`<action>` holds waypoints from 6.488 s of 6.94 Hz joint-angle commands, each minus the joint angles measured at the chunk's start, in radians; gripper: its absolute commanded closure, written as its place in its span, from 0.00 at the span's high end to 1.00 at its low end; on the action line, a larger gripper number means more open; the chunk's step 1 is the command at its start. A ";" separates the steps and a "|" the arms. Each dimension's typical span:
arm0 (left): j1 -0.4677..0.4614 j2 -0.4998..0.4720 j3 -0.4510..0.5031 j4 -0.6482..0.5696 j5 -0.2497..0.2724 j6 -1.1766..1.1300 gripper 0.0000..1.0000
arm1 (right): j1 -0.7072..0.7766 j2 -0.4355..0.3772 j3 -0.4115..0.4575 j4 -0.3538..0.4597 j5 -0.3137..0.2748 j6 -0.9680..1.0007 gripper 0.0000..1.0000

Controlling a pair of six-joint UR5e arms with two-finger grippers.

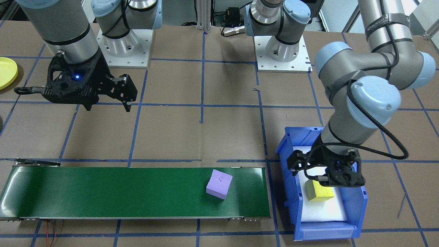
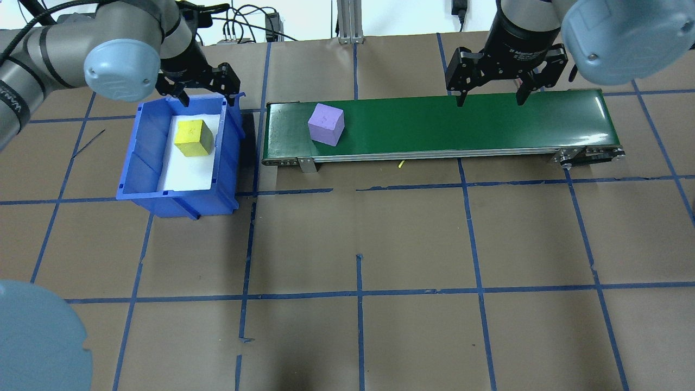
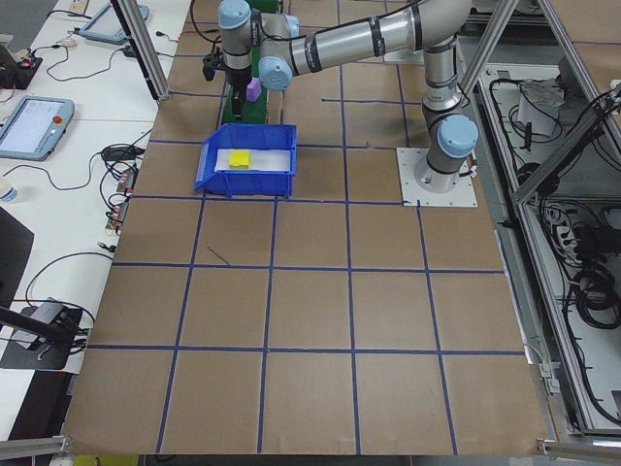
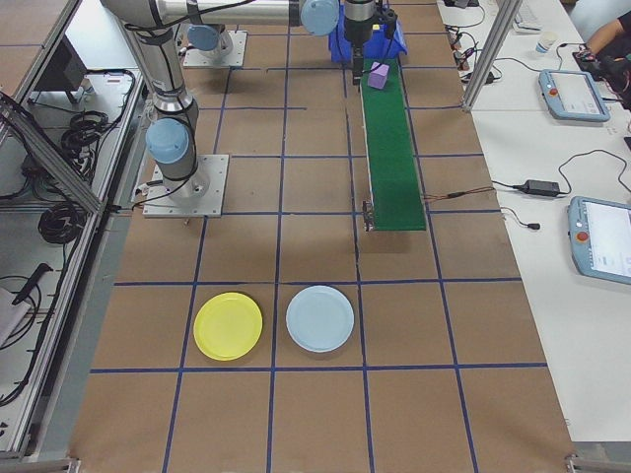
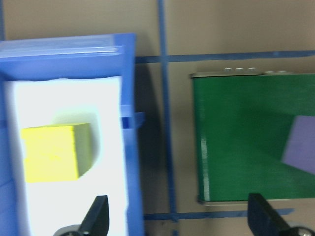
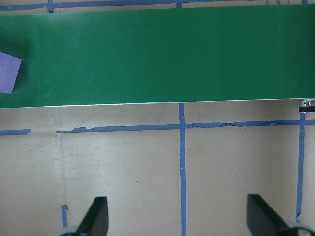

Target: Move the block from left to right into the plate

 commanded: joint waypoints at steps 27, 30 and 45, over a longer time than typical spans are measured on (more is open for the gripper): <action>-0.248 -0.037 -0.003 0.094 -0.058 -0.290 1.00 | -0.374 0.095 0.126 -0.192 -0.031 -0.012 1.00; -0.126 0.181 -0.018 -0.139 -0.053 -0.221 1.00 | -0.374 0.091 0.143 -0.186 -0.029 -0.002 1.00; -0.053 0.415 0.006 -0.489 0.023 -0.087 1.00 | -0.364 0.316 0.158 -0.508 0.304 0.143 1.00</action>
